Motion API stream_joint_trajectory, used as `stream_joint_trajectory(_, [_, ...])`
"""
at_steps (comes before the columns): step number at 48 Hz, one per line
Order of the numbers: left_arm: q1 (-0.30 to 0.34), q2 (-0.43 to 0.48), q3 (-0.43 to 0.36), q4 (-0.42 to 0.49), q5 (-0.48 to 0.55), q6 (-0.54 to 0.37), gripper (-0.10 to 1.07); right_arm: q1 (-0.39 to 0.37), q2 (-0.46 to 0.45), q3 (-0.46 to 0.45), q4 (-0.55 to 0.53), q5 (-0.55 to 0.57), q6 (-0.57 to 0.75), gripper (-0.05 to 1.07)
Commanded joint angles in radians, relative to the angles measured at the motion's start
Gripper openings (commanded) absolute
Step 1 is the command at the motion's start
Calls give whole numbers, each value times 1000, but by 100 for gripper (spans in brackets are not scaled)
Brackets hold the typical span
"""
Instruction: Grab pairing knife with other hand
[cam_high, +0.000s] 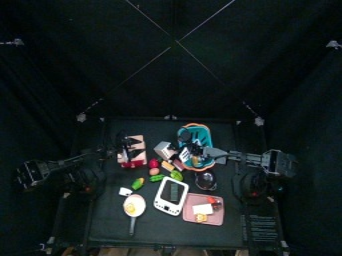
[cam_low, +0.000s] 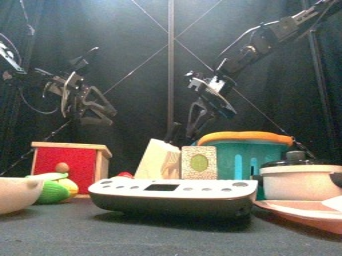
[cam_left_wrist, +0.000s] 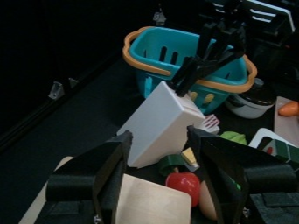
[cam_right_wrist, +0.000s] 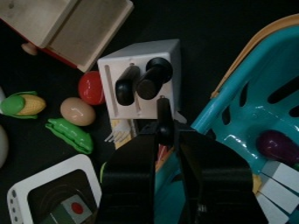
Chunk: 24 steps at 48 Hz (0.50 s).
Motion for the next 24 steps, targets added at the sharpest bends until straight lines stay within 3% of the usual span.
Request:
stream_joint_trajectory(1, [3,-2,-11,-3,-3,2,89,2,-31,-29,-2,-3,0,50])
stream_joint_trajectory(24, [5,-3,-8,-3,-3,2,89,46,-117,-12,-9,32,-2,50])
